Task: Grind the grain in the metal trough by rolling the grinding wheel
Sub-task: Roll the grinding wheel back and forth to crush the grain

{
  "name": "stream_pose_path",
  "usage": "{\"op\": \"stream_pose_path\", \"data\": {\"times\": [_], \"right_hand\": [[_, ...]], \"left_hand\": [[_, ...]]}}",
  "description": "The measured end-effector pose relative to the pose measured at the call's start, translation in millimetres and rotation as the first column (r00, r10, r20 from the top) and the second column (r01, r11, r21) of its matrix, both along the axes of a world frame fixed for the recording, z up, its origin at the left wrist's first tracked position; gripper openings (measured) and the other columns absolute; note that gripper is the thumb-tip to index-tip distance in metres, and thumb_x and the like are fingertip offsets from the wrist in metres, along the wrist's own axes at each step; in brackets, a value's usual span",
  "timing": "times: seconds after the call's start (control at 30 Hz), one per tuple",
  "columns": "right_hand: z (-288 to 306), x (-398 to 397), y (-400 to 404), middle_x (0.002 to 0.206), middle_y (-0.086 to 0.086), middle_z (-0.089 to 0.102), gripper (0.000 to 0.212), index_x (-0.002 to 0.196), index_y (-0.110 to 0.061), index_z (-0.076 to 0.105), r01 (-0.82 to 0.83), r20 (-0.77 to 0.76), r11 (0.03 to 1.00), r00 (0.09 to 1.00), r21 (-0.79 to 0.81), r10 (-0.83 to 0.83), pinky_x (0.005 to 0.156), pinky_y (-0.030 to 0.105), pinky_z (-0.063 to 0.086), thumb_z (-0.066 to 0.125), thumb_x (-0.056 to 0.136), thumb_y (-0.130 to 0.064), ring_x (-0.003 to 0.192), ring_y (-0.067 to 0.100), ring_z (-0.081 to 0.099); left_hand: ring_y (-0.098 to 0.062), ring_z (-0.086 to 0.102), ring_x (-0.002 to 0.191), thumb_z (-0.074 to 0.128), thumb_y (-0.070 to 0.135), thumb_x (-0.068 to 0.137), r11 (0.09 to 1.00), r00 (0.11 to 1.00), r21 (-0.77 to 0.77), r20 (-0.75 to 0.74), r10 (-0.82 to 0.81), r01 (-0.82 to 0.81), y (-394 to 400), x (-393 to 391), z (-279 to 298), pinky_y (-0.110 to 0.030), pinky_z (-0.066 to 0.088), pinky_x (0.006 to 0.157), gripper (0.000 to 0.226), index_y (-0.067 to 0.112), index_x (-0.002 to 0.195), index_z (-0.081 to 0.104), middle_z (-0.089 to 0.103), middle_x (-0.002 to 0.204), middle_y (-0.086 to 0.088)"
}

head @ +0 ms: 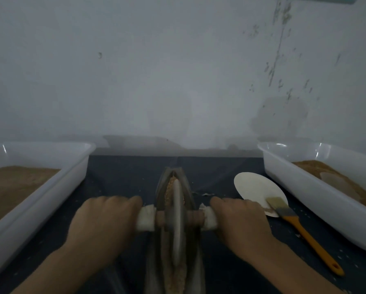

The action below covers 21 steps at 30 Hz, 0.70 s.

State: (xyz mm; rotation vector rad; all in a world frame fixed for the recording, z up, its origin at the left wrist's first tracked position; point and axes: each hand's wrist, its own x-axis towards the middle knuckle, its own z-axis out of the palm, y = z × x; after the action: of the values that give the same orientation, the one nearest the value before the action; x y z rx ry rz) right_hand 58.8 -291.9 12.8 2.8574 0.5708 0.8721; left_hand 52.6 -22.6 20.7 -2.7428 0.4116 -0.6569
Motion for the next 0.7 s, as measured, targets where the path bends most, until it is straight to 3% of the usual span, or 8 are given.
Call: {"op": "stream_pose_path", "data": {"times": [0.07,0.13,0.23,0.4,0.47,0.57,0.63,0.7], "right_hand": [[1,26,5,0.060,-0.002,0.058,0.030,0.071,-0.021,0.052,0.060,-0.005,0.997,0.998,-0.051,-0.060,0.043,0.027,0.035,0.080,0.059,-0.022,0.049,0.019,0.054],[9,51,10,0.079,-0.002,0.063,0.019,0.085,-0.023,0.049,0.103,-0.005,0.991,0.995,-0.089,-0.104,0.051,0.029,0.035,0.066,0.077,-0.022,0.066,0.020,0.060],[20,65,19,0.080,-0.002,0.064,0.017,0.086,-0.022,0.052,0.128,0.008,0.983,0.992,-0.131,-0.128,0.051,0.028,0.026,0.064,0.075,-0.016,0.069,0.022,0.061],[25,31,19,0.086,-0.002,0.062,0.019,0.093,-0.022,0.051,0.045,-0.080,0.992,0.995,-0.114,-0.055,0.057,0.029,0.032,0.064,0.079,-0.021,0.074,0.020,0.059],[24,6,13,0.080,-0.003,0.061,0.025,0.089,-0.023,0.053,0.004,-0.101,0.993,0.995,-0.118,-0.016,0.054,0.029,0.037,0.071,0.072,-0.025,0.067,0.020,0.060],[21,-30,6,0.048,0.000,0.049,0.041,0.061,-0.023,0.051,-0.062,-0.017,0.995,0.998,-0.084,0.061,0.036,0.028,0.029,0.083,0.036,-0.020,0.037,0.017,0.046],[20,-39,5,0.044,0.000,0.045,0.046,0.057,-0.023,0.049,-0.072,0.003,0.994,0.997,-0.081,0.072,0.032,0.028,0.031,0.085,0.029,-0.019,0.033,0.016,0.042],[19,-33,5,0.044,-0.001,0.046,0.048,0.058,-0.024,0.050,-0.069,-0.012,0.993,0.998,-0.096,0.068,0.032,0.027,0.029,0.086,0.027,-0.022,0.033,0.016,0.043]], "left_hand": [[-0.016,0.058,0.052,0.073,0.040,0.062,1.000,0.999,-0.027,0.042,0.013,-0.012,-3,26,-4,-0.027,0.025,0.048,0.041,0.032,0.070,0.033,0.056,0.060,0.007],[-0.017,0.058,0.057,0.067,0.039,0.070,0.997,0.997,-0.071,0.068,0.032,-0.027,-2,49,-3,-0.027,0.028,0.049,0.033,0.031,0.072,0.036,0.058,0.065,0.006],[-0.015,0.058,0.064,0.058,0.045,0.078,0.981,0.996,-0.177,0.007,0.084,-0.081,3,61,-6,-0.028,0.036,0.053,0.023,0.032,0.079,0.039,0.057,0.071,0.007],[-0.011,0.056,0.066,0.058,0.048,0.078,0.978,0.992,-0.178,-0.080,0.099,-0.112,2,29,-10,-0.028,0.034,0.054,0.027,0.033,0.078,0.036,0.046,0.067,0.010],[-0.001,0.048,0.063,0.057,0.050,0.080,0.979,0.978,-0.182,-0.199,0.055,-0.093,1,6,-2,-0.023,0.033,0.056,0.026,0.038,0.077,0.034,0.045,0.069,0.014],[0.000,0.043,0.066,0.055,0.053,0.079,0.982,0.963,-0.175,-0.267,0.028,-0.077,2,-25,7,-0.023,0.029,0.060,0.025,0.046,0.074,0.032,0.041,0.070,0.016],[-0.003,0.047,0.075,0.054,0.055,0.077,0.984,0.960,-0.161,-0.279,0.035,-0.083,3,-36,8,-0.026,0.031,0.065,0.025,0.051,0.076,0.030,0.041,0.074,0.016],[-0.004,0.041,0.071,0.055,0.056,0.077,0.982,0.954,-0.148,-0.294,0.066,-0.114,2,-34,8,-0.025,0.030,0.064,0.027,0.048,0.075,0.030,0.040,0.073,0.016]]}}
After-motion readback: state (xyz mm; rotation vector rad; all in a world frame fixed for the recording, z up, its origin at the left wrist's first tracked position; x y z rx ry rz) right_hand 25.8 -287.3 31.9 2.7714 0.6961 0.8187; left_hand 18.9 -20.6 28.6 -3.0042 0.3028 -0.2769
